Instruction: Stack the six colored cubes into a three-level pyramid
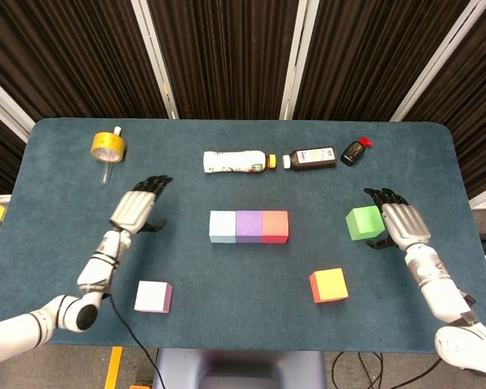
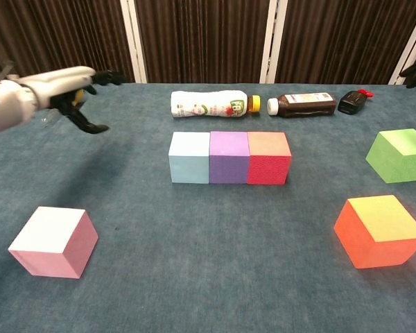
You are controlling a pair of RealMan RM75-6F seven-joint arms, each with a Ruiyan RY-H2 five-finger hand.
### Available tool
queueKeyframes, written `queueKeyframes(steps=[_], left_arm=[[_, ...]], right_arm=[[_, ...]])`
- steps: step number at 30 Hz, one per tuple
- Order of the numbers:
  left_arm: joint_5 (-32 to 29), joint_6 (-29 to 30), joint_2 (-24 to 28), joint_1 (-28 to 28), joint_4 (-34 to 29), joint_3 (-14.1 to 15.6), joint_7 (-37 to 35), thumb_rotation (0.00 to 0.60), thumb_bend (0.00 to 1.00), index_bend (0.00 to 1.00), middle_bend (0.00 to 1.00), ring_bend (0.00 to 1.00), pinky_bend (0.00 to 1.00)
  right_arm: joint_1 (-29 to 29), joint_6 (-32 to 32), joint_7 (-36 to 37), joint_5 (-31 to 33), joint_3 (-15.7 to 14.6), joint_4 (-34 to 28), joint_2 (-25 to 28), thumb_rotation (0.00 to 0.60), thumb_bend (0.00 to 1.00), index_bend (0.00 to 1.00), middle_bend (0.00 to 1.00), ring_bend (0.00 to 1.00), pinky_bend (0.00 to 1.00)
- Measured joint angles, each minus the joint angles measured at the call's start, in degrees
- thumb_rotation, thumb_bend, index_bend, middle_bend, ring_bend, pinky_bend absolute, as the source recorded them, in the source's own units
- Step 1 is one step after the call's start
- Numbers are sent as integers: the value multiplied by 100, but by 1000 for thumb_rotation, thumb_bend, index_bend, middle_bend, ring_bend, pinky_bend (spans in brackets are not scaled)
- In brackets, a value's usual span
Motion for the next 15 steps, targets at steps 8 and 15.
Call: queueKeyframes(steps=[8, 15], left_arm=[[277, 736, 654, 708, -830, 171, -207, 600, 334, 97, 73, 33, 132], [381, 1060, 880, 1060, -1213, 308, -231, 600, 335, 103, 75, 35, 132]], right_arm=[[349, -582, -291, -3, -157, 1065, -395, 600, 262, 248, 208, 87, 230], [598, -1072, -392, -121, -313, 1979, -842, 600, 262, 289, 209, 86, 230]])
